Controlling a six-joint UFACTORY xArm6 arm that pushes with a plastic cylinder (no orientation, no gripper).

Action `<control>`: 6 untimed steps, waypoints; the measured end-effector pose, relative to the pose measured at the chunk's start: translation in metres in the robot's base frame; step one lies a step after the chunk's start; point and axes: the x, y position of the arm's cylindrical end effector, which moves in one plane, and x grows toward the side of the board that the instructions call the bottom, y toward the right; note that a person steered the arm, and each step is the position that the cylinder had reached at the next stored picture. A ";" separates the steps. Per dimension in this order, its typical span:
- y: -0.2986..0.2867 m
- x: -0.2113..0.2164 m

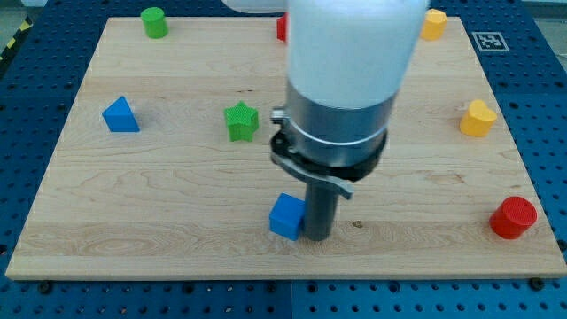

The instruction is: Drag the blue cube to the bottom left

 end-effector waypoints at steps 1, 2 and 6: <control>-0.003 -0.023; -0.007 -0.038; -0.053 -0.020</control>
